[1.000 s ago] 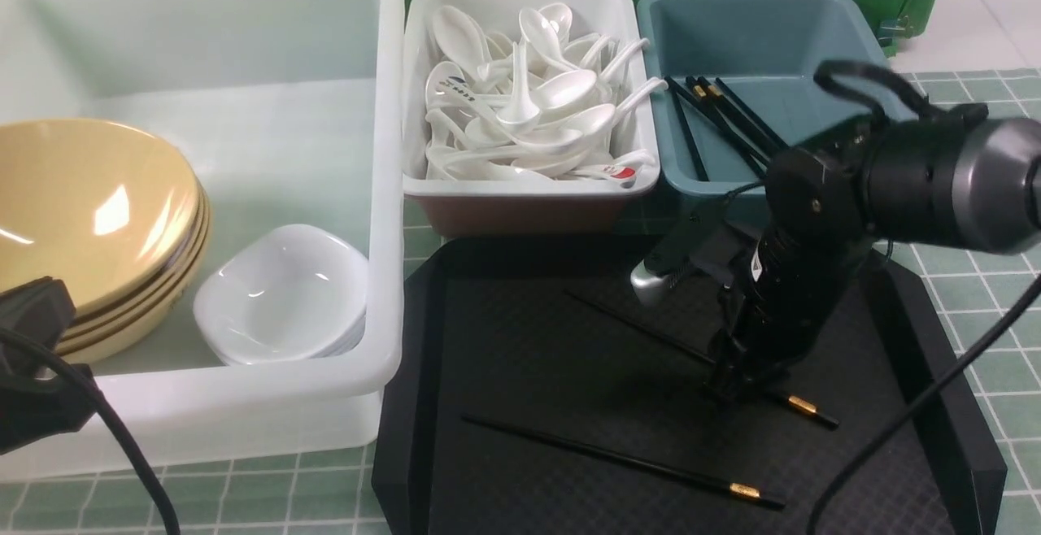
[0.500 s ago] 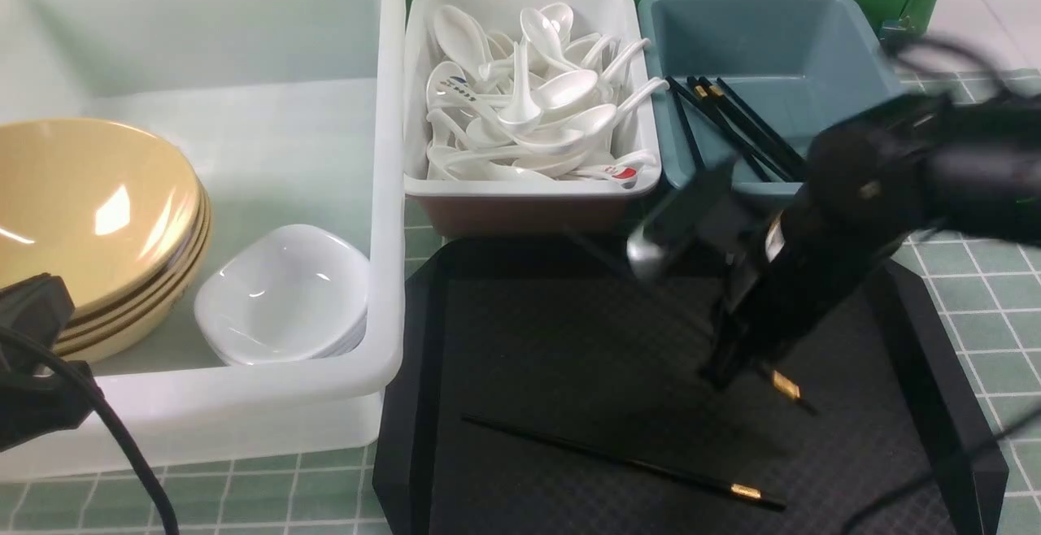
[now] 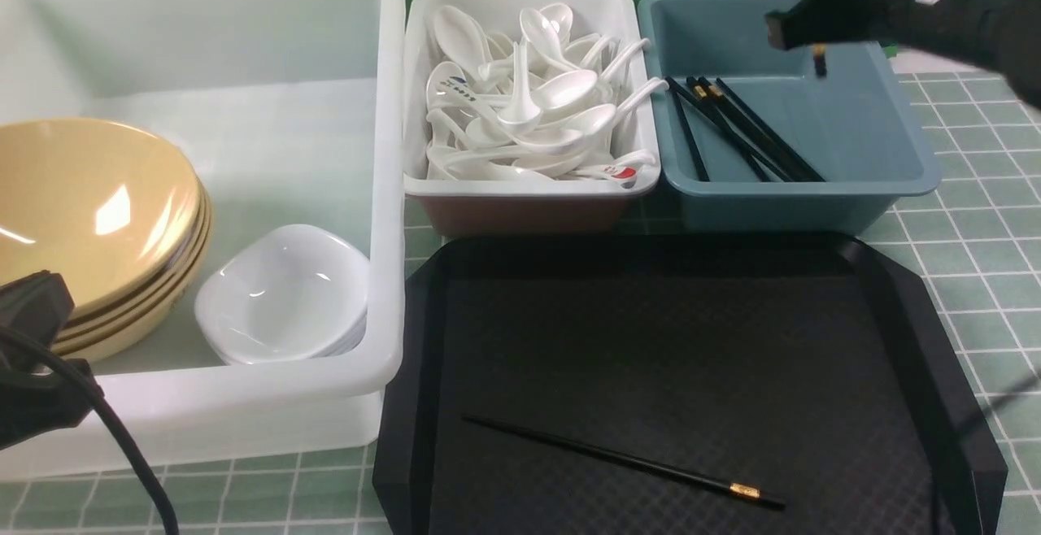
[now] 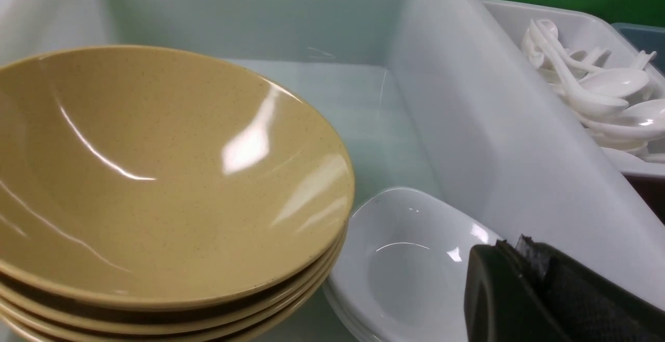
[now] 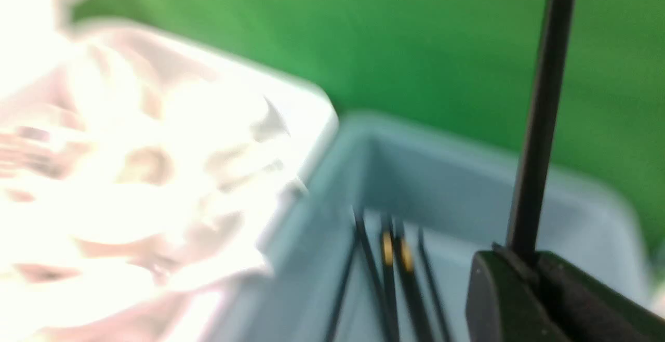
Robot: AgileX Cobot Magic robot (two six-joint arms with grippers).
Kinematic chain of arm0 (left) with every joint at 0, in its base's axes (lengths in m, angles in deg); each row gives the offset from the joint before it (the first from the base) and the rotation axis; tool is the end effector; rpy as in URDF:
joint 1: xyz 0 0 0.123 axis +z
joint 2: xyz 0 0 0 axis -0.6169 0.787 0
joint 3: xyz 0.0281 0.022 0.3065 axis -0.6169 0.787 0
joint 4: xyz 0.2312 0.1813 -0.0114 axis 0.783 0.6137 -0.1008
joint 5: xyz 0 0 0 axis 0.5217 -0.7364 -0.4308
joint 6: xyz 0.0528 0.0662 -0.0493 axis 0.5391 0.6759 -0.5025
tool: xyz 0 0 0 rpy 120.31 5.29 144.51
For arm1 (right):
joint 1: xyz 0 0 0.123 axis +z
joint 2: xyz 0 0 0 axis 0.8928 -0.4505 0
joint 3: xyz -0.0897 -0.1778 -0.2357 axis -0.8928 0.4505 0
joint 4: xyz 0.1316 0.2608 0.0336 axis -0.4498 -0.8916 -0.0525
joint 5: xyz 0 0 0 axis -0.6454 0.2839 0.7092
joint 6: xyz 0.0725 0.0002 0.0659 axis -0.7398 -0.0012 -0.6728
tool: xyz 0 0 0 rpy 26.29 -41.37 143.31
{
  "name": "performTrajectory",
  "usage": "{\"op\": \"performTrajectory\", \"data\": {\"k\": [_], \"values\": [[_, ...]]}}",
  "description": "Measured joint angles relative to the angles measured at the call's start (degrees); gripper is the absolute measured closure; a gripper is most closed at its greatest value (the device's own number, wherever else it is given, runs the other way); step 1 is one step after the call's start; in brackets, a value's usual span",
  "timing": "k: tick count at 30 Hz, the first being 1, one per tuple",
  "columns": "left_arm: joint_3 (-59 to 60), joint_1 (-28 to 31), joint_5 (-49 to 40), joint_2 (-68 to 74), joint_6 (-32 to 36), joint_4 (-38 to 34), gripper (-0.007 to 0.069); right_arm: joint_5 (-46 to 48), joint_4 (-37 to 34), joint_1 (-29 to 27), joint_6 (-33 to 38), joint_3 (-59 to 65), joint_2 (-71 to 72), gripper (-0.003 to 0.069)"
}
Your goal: On blue table put chopsticks spoon bowls plates into blue grey white boxes.
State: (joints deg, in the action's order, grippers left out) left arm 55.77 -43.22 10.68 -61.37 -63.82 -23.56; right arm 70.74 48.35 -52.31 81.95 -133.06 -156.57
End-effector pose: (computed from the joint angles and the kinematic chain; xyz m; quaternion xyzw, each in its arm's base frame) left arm 0.1349 -0.0111 0.2899 -0.0220 0.8031 -0.0629 0.5921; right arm 0.4522 0.0870 0.2945 -0.1162 0.8253 0.0267 0.5520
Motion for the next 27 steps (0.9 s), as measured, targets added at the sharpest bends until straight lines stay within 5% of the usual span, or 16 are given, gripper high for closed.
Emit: {"op": "performTrajectory", "data": {"k": [7,17,21,27], "values": [[0.0,0.0,-0.1,0.0,0.0,0.5,0.0622,14.4,0.0,-1.7,-3.2,-12.4,-13.7,0.0550],[0.0,0.0,-0.5,0.0,0.0,1.1,0.0622,39.3,-0.1,-1.6,0.9,-23.2,-15.1,0.0268],[0.0,0.0,-0.5,0.0,0.0,1.1,0.0622,49.3,-1.4,0.3,7.1,-23.9,-8.8,0.0253],[0.0,0.0,-0.7,0.0,0.0,1.1,0.0622,52.8,-5.8,10.9,13.7,-13.2,2.4,0.0300]]}}
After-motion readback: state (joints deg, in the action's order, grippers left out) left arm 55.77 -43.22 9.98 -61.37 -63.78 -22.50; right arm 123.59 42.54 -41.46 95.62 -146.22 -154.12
